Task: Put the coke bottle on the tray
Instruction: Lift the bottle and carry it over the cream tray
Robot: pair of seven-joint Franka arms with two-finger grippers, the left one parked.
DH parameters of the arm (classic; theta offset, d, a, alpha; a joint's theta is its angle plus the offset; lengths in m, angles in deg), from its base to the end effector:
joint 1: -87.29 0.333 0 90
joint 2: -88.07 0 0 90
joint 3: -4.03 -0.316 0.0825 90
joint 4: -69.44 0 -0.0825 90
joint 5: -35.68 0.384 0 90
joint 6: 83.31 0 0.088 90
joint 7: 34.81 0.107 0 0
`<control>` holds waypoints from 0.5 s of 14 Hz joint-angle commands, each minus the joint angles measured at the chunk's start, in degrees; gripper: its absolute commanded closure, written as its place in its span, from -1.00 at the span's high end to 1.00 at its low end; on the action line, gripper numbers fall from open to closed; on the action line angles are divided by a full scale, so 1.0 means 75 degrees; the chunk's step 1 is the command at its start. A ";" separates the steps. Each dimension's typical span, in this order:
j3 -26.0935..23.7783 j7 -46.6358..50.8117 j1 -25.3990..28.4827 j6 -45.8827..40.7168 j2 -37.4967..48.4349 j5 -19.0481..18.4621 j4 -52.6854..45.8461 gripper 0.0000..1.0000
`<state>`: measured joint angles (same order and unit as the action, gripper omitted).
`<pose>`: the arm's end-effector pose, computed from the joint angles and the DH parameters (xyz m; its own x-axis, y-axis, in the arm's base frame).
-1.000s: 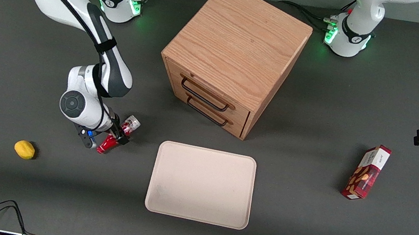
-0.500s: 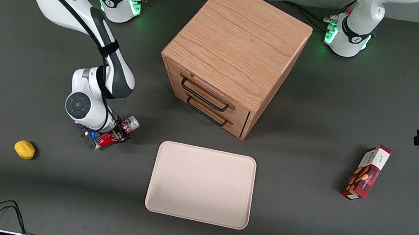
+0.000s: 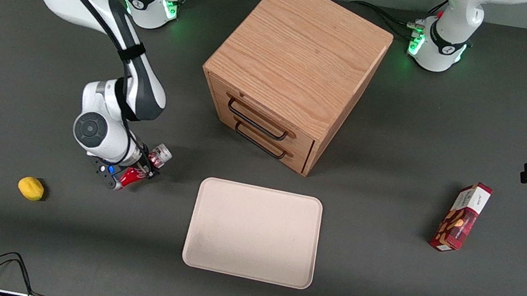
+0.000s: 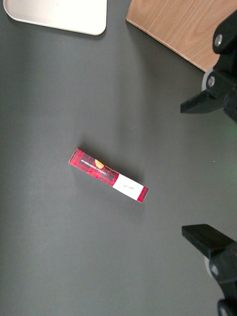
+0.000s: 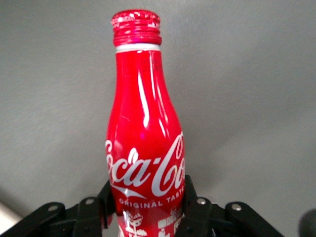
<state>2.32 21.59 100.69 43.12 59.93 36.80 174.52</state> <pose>0.6111 0.1645 0.2534 0.7358 -0.6713 -0.0890 -0.6662 -0.7412 0.0828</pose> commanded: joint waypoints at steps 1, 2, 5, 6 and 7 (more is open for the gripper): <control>0.0052 -0.1023 -0.0064 -0.1174 0.1158 -0.0078 -0.0228 -1.00; 0.0053 -0.1433 -0.0064 -0.1596 0.1498 -0.0067 -0.0427 -1.00; -0.0017 -0.2325 0.0018 -0.3128 0.1970 0.0073 -0.1981 -1.00; -0.0157 -0.2653 0.0030 -0.3704 0.1865 0.0178 -0.2777 -1.00; -0.0309 -0.2888 0.0030 -0.4023 0.1748 0.0203 -0.3342 -1.00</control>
<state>1.59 4.25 100.43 19.44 75.26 37.29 159.81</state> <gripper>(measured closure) 0.454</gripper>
